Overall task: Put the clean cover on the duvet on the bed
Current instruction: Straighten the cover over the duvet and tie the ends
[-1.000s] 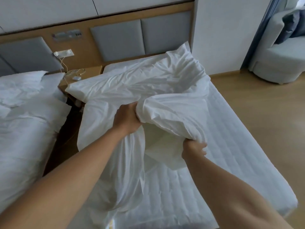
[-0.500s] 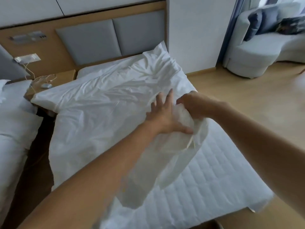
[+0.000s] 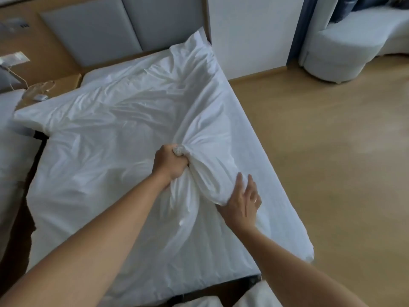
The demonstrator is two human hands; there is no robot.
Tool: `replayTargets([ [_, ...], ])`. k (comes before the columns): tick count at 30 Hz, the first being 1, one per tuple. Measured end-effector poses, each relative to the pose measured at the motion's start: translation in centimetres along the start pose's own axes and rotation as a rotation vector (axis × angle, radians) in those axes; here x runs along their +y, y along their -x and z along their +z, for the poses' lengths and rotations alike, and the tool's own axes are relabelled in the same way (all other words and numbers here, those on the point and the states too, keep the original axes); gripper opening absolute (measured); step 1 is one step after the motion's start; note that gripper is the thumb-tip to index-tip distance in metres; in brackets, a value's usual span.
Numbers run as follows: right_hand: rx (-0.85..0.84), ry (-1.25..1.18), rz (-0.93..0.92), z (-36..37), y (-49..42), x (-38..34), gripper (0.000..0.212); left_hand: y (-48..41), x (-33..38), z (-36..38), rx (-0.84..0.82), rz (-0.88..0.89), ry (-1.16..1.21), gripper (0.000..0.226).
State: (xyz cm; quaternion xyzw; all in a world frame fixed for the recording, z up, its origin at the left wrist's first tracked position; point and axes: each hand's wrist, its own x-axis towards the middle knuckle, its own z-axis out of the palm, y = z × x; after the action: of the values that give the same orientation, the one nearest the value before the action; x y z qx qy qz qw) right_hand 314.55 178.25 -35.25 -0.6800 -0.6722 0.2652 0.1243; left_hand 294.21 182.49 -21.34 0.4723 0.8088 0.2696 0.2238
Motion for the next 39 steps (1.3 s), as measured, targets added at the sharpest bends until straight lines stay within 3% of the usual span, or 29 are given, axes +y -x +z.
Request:
replayTargets([
  [2, -0.033, -0.097, 0.105, -0.3, -2.8, 0.6, 0.077, 0.1, 0.7, -0.7, -0.053, -0.009, 0.028, 0.006],
  [4, 0.007, -0.242, 0.068, -1.6, -5.4, 0.8, 0.022, 0.4, 0.9, -1.6, -0.127, -0.015, 0.071, 0.026],
  [5, 0.054, -0.296, 0.038, -2.9, -6.5, 1.1, 0.007, 0.6, 0.9, -1.8, -0.165, -0.015, 0.094, 0.036],
  [9, 0.387, -0.045, -0.222, -11.7, -9.8, 5.3, 0.009, 3.0, 0.4, 1.4, -0.311, 0.128, -0.108, 0.047],
  [11, 0.497, 0.161, -0.412, -16.0, -9.4, 9.3, 0.009, 5.6, 0.1, 6.2, -0.504, 0.223, -0.297, 0.062],
  [14, 0.412, 0.467, -0.705, -18.4, -7.0, 15.9, 0.01, 9.4, 0.1, 14.1, -0.927, 0.305, -0.663, 0.094],
  [16, 0.297, 0.577, -0.728, -16.3, -5.5, 19.5, 0.012, 10.0, 0.6, 18.4, -1.033, 0.331, -0.678, 0.103],
  [19, 0.089, 0.638, -0.531, -10.0, -4.9, 24.1, 0.013, 9.6, 1.8, 24.0, -0.909, 0.375, -0.563, 0.087],
  [22, -0.274, 0.687, -0.276, -3.7, -4.8, 28.7, 0.034, 8.3, 0.9, 29.9, -0.83, 0.404, -0.59, 0.066],
  [24, -0.547, 0.601, -0.116, -0.9, -4.7, 32.2, 0.059, 7.9, -1.0, 33.8, -0.93, 0.3, -0.664, 0.076],
  [26, -0.763, 0.325, 0.074, 0.4, -5.4, 35.2, 0.072, 8.8, -3.5, 37.3, -1.085, 0.162, -0.779, 0.095],
  [27, -0.74, 0.112, 0.174, 0.7, -6.1, 36.5, 0.064, 9.7, -4.9, 39.0, -1.158, 0.138, -0.854, 0.103],
  [29, -0.375, -0.348, 0.545, 0.7, -8.2, 39.0, 0.04, 10.9, -6.6, 41.8, -1.224, 0.158, -0.972, 0.111],
  [30, -0.21, -0.535, 0.817, 0.7, -9.2, 40.2, 0.046, 10.6, -6.5, 42.9, -1.196, 0.186, -0.976, 0.106],
  [31, -0.156, -0.673, 1.061, 1.0, -9.8, 41.4, 0.063, 9.7, -5.9, 43.8, -1.112, 0.221, -0.929, 0.098],
  [33, -0.334, -0.857, 1.343, 2.7, -10.1, 43.5, 0.089, 7.1, -4.0, 45.3, -0.807, 0.336, -0.783, 0.082],
  [35, -0.469, -1.111, 1.448, 4.8, -10.8, 44.6, 0.089, 4.6, -2.2, 47.2, -0.562, 0.477, -0.733, 0.083],
  [37, -0.397, -1.325, 1.427, 6.5, -12.3, 45.6, 0.073, 3.1, -0.2, 49.4, -0.518, 0.58, -0.703, 0.101],
  [39, -0.295, -1.365, 1.429, 7.1, -13.7, 46.6, 0.052, 1.8, 2.3, 52.4, -0.538, 0.727, -0.715, 0.1],
])
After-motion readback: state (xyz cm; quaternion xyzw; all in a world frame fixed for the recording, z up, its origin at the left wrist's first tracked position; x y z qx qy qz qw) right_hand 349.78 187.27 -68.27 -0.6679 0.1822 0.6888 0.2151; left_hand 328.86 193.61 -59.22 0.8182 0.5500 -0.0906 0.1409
